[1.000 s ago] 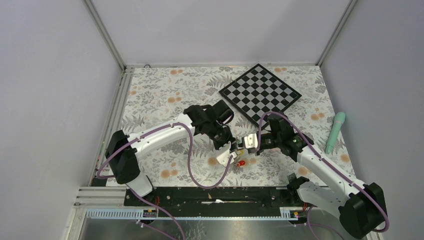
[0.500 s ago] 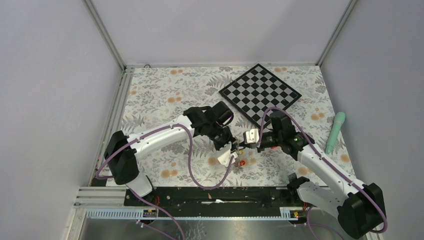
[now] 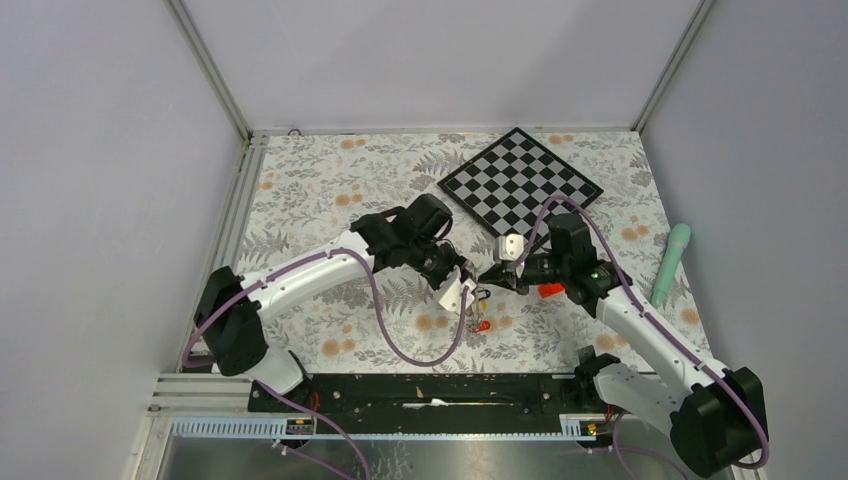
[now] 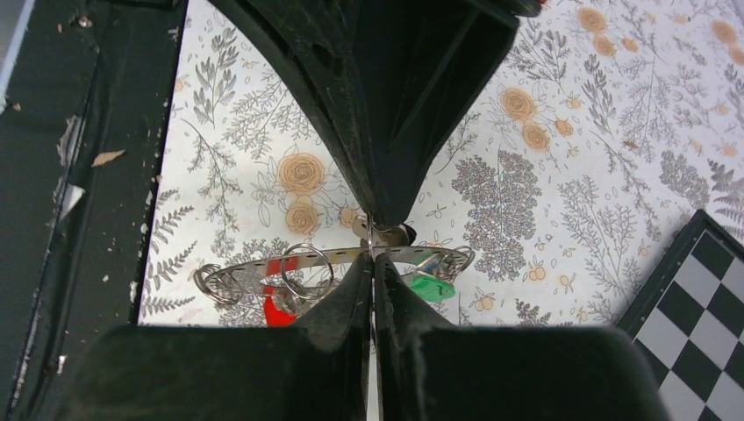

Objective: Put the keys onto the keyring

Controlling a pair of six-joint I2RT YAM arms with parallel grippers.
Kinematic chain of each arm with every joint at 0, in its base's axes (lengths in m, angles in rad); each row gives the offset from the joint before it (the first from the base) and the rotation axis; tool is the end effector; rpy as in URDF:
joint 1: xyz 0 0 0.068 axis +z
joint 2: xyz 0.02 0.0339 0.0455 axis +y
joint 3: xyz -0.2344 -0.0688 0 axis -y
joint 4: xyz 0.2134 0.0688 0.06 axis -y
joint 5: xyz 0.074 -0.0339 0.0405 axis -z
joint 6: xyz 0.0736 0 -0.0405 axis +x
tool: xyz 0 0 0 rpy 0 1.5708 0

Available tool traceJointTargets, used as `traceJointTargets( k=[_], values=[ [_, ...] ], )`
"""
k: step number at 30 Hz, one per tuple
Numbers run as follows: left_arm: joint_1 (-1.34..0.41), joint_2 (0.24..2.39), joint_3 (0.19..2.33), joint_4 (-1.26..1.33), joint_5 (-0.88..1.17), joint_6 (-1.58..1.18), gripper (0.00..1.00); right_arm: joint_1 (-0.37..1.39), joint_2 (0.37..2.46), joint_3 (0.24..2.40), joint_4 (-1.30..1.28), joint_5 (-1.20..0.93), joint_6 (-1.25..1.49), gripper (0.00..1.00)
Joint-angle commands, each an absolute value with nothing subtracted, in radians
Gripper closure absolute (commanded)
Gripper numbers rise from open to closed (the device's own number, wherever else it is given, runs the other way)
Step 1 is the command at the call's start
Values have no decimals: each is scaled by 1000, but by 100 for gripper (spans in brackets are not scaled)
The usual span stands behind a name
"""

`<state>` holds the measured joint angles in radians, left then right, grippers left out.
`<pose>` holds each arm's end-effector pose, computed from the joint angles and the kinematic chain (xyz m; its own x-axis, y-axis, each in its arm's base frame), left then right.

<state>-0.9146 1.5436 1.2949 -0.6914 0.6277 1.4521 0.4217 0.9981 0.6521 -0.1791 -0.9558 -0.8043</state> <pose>0.1573 -0.2752 0.2456 0.7882 0.2936 -0.5408 0.5902 -0.6094 0.5294 0.1714 0.1428 0.2362 0.3174 -0.3131 -0.8951 -0.9405 0.0167 -0.3393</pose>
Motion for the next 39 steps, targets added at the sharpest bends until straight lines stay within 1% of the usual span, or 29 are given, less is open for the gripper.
traceJointTargets(
  k=[1,7,13,15,20,28,32,35,39],
  values=[
    [-901,1505,1264,-606,698,1324,100,399,999,721,-19,-1005,-652,100],
    [-872,1492,1229,-487,710,1190,100,383,1009,728,52,-1014,-535,100],
    [-864,1484,1211,-391,677,1070,100,376,1023,729,107,-1003,-445,100],
    [-862,1483,1210,-364,667,1018,97,376,1027,730,122,-995,-420,100],
    [-860,1484,1215,-316,633,911,85,376,1033,736,126,-984,-403,100],
    [-836,1444,1195,-313,634,899,62,374,1036,746,110,-976,-417,100],
    [-810,1411,1185,-302,636,874,46,374,1035,760,67,-978,-459,100],
    [-783,1392,1190,-299,662,844,41,374,1038,770,28,-990,-499,100],
    [-767,1383,1217,-318,695,790,38,374,1036,774,-30,-1025,-545,100]
  ],
)
